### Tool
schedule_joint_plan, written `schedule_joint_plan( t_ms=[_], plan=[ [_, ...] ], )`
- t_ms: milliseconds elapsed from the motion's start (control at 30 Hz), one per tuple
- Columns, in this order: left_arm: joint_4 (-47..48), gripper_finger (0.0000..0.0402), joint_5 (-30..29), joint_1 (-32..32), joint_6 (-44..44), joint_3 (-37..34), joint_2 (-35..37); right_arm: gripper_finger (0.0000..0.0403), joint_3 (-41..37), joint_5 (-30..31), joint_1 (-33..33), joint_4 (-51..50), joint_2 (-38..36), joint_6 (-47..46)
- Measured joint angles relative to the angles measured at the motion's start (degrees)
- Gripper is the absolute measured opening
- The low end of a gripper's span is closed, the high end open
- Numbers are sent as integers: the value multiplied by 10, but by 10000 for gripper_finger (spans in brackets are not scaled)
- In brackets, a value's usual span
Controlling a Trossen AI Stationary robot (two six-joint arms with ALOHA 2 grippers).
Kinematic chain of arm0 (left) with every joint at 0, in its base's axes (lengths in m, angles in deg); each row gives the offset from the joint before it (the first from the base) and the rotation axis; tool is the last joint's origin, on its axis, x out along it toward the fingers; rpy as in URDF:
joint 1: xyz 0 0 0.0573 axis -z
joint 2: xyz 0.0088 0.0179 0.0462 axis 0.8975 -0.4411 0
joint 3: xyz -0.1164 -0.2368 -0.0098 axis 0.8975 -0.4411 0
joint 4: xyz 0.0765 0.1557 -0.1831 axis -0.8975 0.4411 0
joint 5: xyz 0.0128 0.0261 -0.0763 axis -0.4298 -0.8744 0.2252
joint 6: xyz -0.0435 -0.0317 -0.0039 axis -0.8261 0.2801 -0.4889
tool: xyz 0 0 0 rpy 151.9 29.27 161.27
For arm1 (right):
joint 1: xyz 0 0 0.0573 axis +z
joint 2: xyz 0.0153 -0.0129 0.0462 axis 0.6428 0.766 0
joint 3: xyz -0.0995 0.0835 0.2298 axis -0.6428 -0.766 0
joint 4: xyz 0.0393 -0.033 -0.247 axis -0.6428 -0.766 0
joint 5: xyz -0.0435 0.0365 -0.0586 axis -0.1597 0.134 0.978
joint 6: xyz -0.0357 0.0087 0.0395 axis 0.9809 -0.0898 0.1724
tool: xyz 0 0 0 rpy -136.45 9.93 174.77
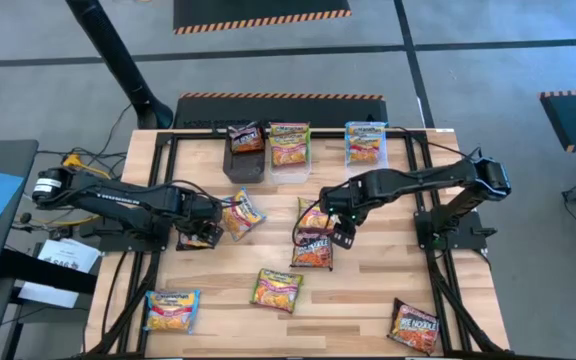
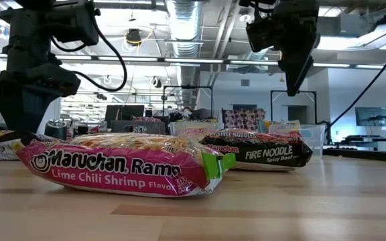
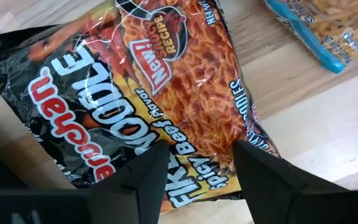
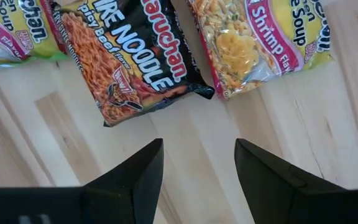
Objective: Sort Maruchan noodles
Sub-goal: Put the black noodle pack into the black bin
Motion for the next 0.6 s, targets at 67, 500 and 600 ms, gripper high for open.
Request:
schedule_joint_plan(
  t_ms=[67,500,600],
  plan=[
    [1,175,-1,0,-2,0,0,222,0,1,0,0,0,-3],
    [0,11,0,3,11,-3,-2,222,0,4,-6,40,0,-3],
    [1,6,5,14,23,-1,-1,222,0,4,-6,44,0,-3]
  ],
)
